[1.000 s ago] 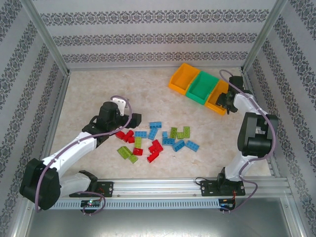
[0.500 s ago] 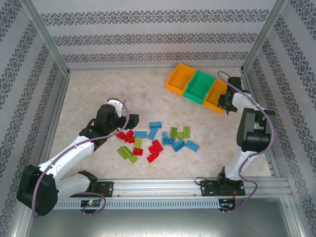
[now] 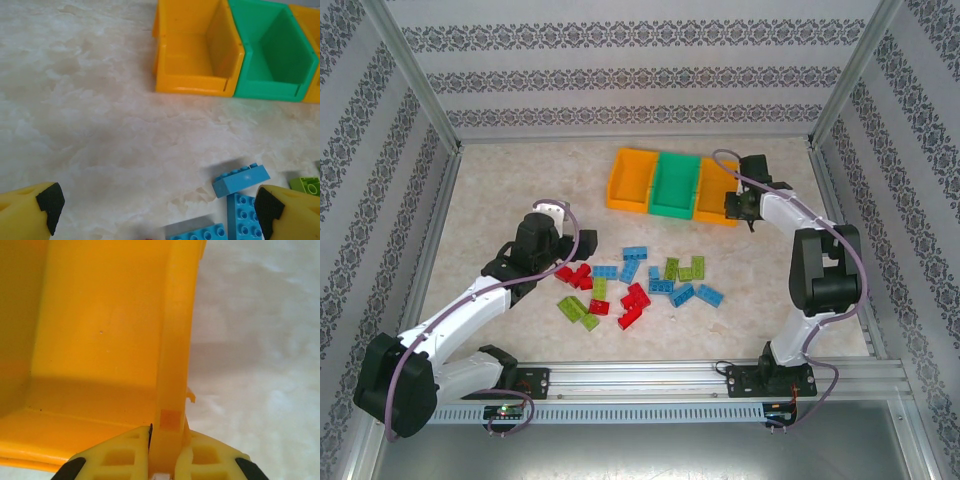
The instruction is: Sort the legos into containers by color
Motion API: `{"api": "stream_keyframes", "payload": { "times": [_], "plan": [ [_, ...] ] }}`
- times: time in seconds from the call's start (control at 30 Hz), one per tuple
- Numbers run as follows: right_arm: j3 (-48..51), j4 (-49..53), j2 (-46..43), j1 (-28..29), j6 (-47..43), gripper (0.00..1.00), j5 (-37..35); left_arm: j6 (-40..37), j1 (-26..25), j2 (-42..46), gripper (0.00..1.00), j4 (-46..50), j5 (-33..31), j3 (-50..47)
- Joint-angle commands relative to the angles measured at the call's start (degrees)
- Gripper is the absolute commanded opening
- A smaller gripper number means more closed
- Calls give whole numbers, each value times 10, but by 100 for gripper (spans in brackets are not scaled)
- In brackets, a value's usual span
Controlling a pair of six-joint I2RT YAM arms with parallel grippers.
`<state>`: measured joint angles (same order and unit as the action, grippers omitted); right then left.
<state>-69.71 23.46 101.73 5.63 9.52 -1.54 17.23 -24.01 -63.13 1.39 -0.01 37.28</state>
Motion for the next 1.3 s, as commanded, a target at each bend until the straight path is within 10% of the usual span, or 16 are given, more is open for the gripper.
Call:
{"api": "stream_keyframes", "payload": {
  "times": [0.0, 0.63, 0.97, 1.27],
  "plan": [
    [-29, -5, 4, 27, -46, 8, 15, 19, -7, 14, 99, 24, -25, -9],
    [-59, 3, 55, 113, -49, 11, 41, 21, -7, 54, 99, 43, -53, -29],
    [-55, 10, 35, 112, -44, 73, 15, 19, -7, 63, 99, 52, -60, -32],
    [31, 55, -103, 115, -62, 87, 27, 28, -7, 58, 99, 64, -69, -27]
  ]
}}
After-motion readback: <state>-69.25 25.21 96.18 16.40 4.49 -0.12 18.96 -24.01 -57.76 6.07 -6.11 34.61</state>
